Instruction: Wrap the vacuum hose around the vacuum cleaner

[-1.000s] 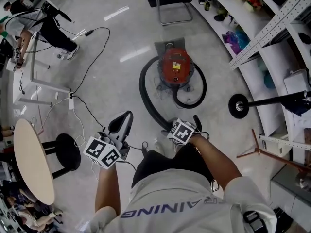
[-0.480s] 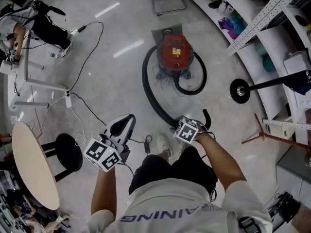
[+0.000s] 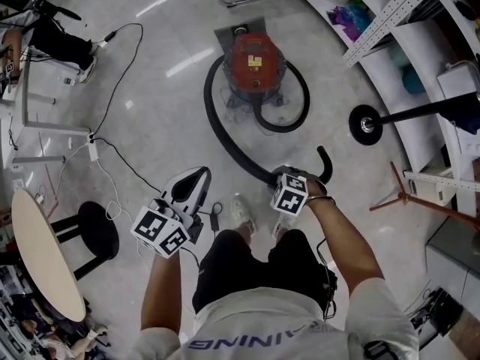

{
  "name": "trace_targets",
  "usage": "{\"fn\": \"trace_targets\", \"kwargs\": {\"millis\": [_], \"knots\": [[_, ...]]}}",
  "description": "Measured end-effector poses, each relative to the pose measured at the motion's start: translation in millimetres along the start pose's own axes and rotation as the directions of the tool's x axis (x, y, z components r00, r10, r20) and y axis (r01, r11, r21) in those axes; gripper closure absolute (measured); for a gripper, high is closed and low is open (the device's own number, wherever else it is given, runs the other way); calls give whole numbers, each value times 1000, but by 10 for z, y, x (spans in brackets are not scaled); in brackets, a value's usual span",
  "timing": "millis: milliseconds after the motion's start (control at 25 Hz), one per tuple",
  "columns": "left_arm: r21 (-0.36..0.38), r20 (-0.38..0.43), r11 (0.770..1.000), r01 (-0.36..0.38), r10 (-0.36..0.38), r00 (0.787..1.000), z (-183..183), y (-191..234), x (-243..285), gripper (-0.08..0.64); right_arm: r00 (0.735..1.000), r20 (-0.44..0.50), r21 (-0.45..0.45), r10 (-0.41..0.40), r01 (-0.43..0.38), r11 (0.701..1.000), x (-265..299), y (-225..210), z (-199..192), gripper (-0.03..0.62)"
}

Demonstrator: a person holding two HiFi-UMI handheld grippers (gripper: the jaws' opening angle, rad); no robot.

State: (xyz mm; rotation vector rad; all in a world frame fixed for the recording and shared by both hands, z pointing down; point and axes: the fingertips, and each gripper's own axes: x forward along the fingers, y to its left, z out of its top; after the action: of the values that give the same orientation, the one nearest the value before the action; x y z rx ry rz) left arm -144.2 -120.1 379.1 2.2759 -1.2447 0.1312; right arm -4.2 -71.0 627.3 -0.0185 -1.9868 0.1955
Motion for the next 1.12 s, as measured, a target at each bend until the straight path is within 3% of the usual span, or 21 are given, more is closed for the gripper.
{"fn": "trace_targets", "kwargs": {"millis": [320,760,1040,1120], "knots": [[26,-6,1000,-6,6,1000,-759,105,752,543,1000,-23,-110,-14,12,994,549,-318,-916,471],[20,-42,1000,23,-22,999,-2177,823,1449,543,994,-75,-301,-81,55,952,1969,-681,-1895,472],[26,-85,996,88,-85,993,-3100,1305,2017,543,985,-95,-362,-146,102,927,2841,-1043,-2481,472],[58,-102,992,109,-103,989,-3306,1378,2176,543,983,-92,-381,-159,113,918,3066,-1152,-2581,472]]}}
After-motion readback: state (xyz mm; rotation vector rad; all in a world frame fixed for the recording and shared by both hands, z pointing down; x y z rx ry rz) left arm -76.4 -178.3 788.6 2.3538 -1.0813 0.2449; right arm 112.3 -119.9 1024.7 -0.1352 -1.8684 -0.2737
